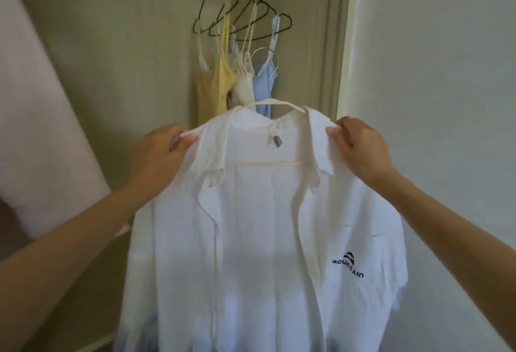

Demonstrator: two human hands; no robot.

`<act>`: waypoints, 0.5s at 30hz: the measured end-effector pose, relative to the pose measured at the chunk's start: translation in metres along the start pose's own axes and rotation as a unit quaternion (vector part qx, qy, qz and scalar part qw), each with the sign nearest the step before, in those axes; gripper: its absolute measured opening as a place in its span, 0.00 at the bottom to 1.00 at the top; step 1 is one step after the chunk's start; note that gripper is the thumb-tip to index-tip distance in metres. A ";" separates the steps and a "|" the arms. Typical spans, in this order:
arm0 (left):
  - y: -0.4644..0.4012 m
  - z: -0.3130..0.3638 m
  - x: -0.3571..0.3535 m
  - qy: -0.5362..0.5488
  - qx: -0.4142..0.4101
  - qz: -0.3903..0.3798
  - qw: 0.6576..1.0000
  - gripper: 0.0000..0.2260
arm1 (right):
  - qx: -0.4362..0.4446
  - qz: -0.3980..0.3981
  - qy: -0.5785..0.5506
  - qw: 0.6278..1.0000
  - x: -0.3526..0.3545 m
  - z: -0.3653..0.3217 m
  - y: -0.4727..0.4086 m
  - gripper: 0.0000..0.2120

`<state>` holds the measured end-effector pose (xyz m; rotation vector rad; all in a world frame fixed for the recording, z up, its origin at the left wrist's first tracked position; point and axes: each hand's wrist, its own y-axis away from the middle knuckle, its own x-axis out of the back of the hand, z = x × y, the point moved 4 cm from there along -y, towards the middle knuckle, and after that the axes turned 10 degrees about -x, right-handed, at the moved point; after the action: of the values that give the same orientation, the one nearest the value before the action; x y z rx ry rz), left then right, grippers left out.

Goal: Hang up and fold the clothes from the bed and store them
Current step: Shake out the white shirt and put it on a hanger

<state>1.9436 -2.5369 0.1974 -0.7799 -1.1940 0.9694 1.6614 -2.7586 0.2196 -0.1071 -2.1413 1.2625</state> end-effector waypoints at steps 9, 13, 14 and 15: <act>-0.064 -0.051 0.026 -0.158 0.041 0.011 0.987 0.10 | 0.036 0.019 -0.065 0.997 -0.074 -0.043 -0.079 0.16; -0.073 -0.069 0.036 -0.221 0.059 0.018 0.973 0.12 | 0.053 0.009 -0.098 0.994 -0.103 -0.061 -0.101 0.17; -0.075 -0.073 0.037 -0.245 0.058 0.020 0.967 0.13 | 0.059 0.001 -0.102 0.993 -0.109 -0.065 -0.107 0.17; -0.077 -0.077 0.038 -0.270 0.051 0.025 0.961 0.14 | 0.065 -0.011 -0.104 0.992 -0.115 -0.069 -0.113 0.17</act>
<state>2.0365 -2.5329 0.2645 -0.4726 -1.5794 1.3268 1.8190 -2.8101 0.2784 0.1084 -2.2177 1.4514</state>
